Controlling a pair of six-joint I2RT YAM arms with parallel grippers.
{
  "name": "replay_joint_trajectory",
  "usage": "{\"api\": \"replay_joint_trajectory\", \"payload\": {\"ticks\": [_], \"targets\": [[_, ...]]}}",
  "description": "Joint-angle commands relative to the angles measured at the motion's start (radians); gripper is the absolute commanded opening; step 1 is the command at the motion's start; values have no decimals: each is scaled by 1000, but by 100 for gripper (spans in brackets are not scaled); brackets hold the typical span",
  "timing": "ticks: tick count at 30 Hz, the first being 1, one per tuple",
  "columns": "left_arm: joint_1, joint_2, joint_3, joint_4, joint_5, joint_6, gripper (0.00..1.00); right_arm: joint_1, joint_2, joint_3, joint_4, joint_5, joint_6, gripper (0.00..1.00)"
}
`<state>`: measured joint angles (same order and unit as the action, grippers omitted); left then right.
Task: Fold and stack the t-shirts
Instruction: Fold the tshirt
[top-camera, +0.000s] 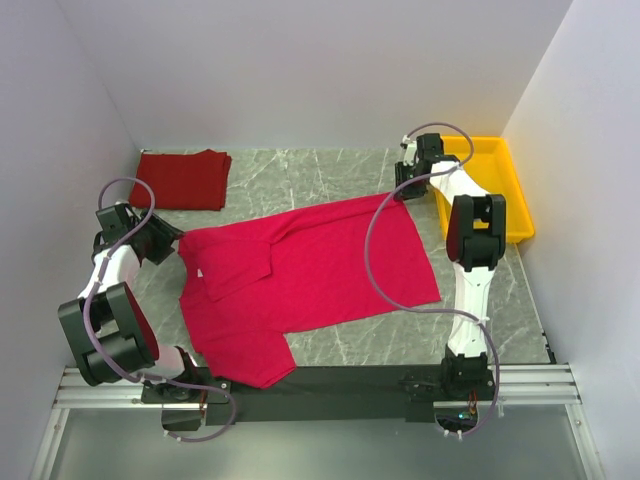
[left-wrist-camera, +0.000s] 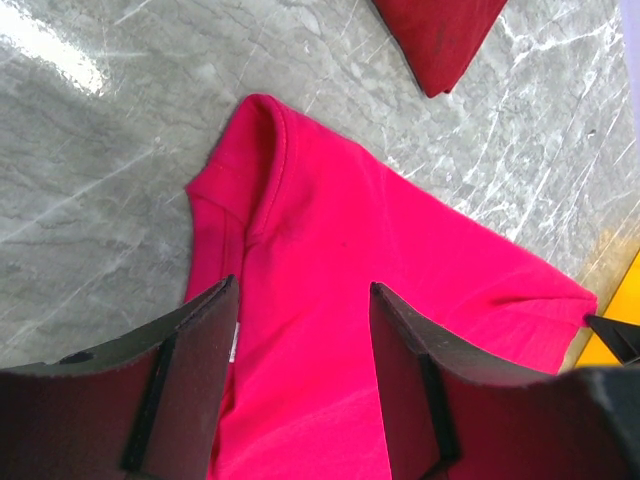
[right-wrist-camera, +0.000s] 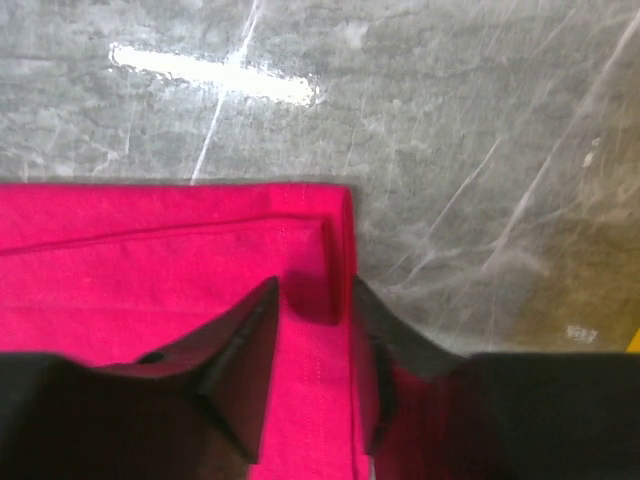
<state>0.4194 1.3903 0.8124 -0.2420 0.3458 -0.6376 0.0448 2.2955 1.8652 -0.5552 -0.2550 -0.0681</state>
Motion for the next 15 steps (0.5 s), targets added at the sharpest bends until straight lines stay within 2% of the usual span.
{"api": "replay_joint_trajectory", "payload": {"ticks": [1, 3, 6, 15], "targets": [[7, -37, -5, 4, 25, 29, 60, -17, -87, -18, 43, 3, -50, 44], [9, -40, -5, 1, 27, 30, 60, -16, -87, -9, 49, 3, -59, 47], [9, -43, -7, 3, 28, 29, 60, -17, -62, 38, 31, -19, -78, 48], [9, -43, -25, 9, 33, 21, 61, -14, 21, 149, -23, -76, -88, 41]]}}
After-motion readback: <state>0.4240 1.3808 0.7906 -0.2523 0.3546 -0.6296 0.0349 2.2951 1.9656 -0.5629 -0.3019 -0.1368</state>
